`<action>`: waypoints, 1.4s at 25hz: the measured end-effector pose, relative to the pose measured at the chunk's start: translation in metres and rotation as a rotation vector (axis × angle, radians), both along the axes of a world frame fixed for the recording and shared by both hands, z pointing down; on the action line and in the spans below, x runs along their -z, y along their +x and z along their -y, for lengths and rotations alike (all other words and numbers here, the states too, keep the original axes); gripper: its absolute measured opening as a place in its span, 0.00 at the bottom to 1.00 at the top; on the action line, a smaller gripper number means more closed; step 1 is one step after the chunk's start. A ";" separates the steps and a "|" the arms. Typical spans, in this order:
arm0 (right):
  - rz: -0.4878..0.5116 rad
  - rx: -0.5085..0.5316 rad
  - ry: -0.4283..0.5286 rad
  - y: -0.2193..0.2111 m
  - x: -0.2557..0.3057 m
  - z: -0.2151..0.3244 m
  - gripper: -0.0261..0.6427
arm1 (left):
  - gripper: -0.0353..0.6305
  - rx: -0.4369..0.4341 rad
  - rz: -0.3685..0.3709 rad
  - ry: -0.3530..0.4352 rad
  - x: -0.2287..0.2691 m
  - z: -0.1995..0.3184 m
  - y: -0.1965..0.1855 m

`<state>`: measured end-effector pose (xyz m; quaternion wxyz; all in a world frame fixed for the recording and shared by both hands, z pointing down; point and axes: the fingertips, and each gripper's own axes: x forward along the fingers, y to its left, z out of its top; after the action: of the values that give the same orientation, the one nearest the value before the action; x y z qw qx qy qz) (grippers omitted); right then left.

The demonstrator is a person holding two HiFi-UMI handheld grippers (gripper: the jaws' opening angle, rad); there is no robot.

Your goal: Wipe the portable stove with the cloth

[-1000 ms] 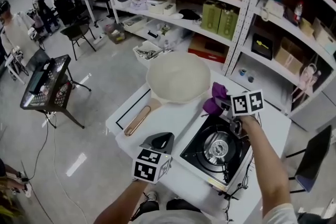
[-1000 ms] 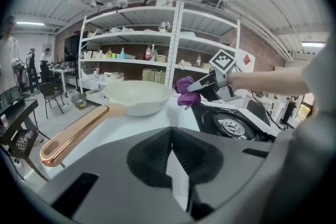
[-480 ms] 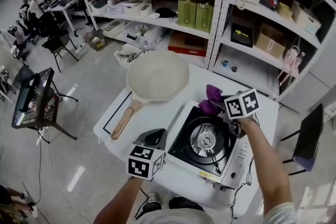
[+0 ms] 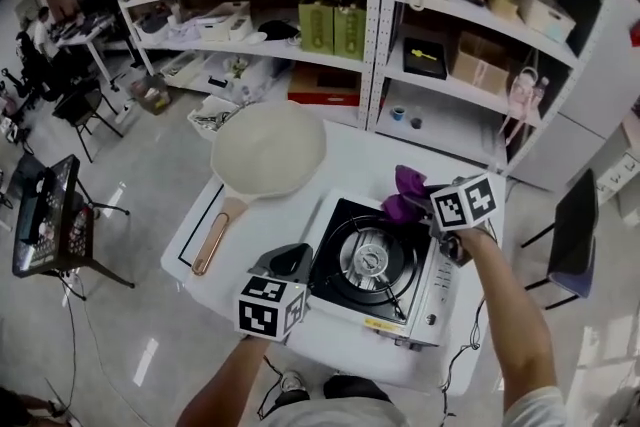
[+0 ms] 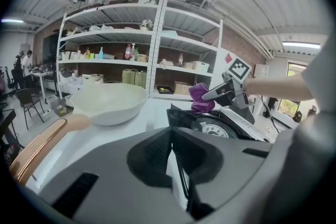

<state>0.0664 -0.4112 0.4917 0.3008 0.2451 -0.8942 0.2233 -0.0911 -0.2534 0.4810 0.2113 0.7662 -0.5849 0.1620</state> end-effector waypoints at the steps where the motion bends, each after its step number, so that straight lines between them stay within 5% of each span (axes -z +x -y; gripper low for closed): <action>1: -0.001 -0.012 0.000 0.006 0.000 0.000 0.14 | 0.06 -0.009 0.001 0.000 0.000 0.001 0.003; 16: -0.001 -0.166 0.008 0.090 0.003 -0.013 0.14 | 0.06 -0.109 0.008 -0.004 0.003 0.007 0.039; 35: 0.098 -0.404 0.170 0.123 0.051 -0.066 0.14 | 0.06 -0.178 -0.006 0.051 0.023 -0.001 0.043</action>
<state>0.1898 -0.3457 0.4411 0.1843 0.4323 -0.8562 0.2145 -0.0484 -0.2522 0.4576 0.1780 0.8209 -0.5176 0.1630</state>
